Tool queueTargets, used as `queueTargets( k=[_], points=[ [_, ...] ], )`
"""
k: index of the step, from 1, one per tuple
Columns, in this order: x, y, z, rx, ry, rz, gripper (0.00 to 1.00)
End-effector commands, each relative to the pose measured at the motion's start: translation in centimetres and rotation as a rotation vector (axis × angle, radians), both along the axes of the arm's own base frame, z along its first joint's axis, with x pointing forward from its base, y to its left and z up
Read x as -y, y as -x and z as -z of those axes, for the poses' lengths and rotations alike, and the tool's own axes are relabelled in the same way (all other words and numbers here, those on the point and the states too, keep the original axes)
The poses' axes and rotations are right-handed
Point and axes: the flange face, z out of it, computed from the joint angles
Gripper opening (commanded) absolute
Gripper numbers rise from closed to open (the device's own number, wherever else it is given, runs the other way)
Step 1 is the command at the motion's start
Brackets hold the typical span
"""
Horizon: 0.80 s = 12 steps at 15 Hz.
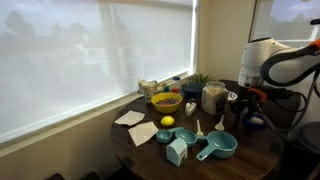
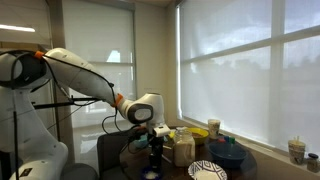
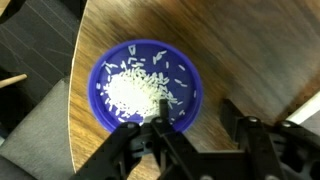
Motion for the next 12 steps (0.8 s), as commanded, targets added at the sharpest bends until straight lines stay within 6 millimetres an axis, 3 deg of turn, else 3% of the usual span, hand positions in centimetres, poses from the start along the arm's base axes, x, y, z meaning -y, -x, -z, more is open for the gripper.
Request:
queueTargets(
  k=[1,4,8,12],
  points=[
    [0.02,0.5,-0.13,0.037,0.0,0.02,0.32],
    [0.01,0.41,-0.24,0.046,0.0,0.02,0.24],
    [-0.04,0.34,-0.27,0.047,0.001,0.019,0.22],
    [-0.09,0.26,-0.45,0.046,0.002,0.017,0.0]
  ],
)
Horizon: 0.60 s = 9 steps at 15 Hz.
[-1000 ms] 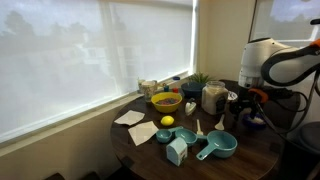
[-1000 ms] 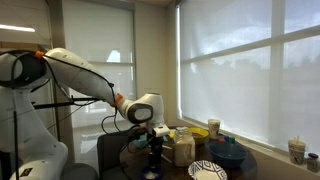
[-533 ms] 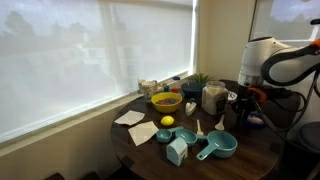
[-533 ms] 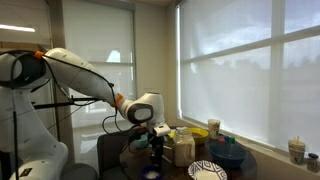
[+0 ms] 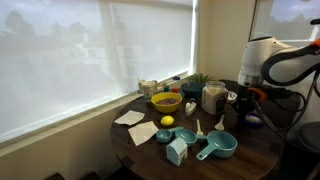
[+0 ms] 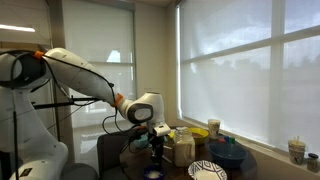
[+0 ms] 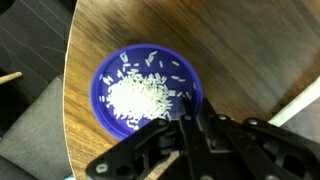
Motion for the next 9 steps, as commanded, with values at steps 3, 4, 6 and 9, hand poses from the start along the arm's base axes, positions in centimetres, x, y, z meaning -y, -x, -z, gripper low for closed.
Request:
queueTargets(
  k=[3,4,6,9],
  points=[
    [-0.1,0.4,-0.4,0.025,0.004,0.012,0.01],
    [-0.1,0.4,-0.4,0.025,0.004,0.012,0.01],
    [-0.2,0.4,-0.5,0.022,0.001,0.012,0.01],
    [-0.8,0.2,-1.6,0.014,0.008,-0.006,0.01]
  ],
)
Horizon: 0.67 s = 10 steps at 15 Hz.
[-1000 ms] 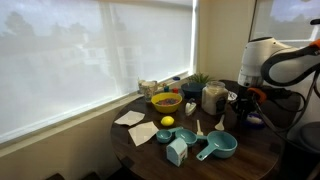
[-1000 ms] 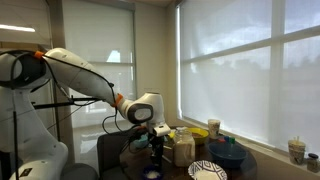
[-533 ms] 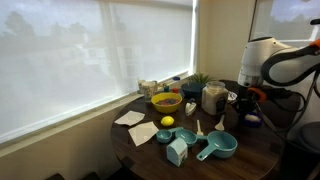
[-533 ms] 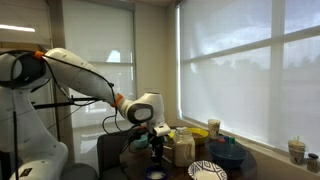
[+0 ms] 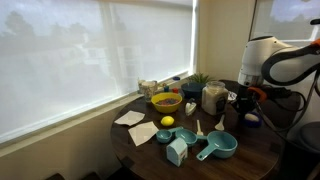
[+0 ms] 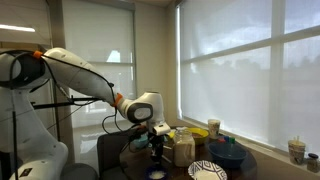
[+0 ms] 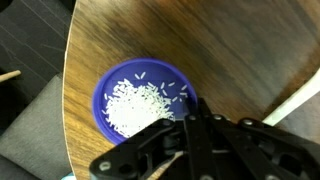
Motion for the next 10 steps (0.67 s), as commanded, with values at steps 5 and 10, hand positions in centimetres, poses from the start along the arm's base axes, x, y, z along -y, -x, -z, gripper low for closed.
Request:
queueTargets(
  k=[5,10],
  points=[
    [-2.1,-0.3,-3.9,-0.013,0.03,-0.054,0.01],
    [-2.7,-0.7,-4.8,-0.021,0.032,-0.076,0.05]
  ],
)
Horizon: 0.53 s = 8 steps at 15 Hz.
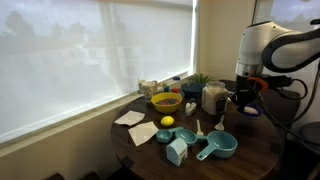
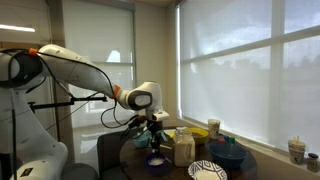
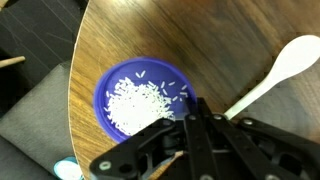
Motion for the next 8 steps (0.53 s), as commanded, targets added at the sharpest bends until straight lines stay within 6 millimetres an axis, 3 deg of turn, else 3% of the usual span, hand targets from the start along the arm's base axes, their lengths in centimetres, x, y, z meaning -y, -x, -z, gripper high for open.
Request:
queueTargets(
  k=[1,6,8],
  points=[
    [-0.3,-0.1,-0.5,-0.001,0.004,-0.008,0.05],
    [-1.0,-0.4,-1.2,0.006,0.002,-0.042,0.01],
    [-1.4,-0.7,-2.3,0.014,0.01,-0.09,0.01]
  ],
)
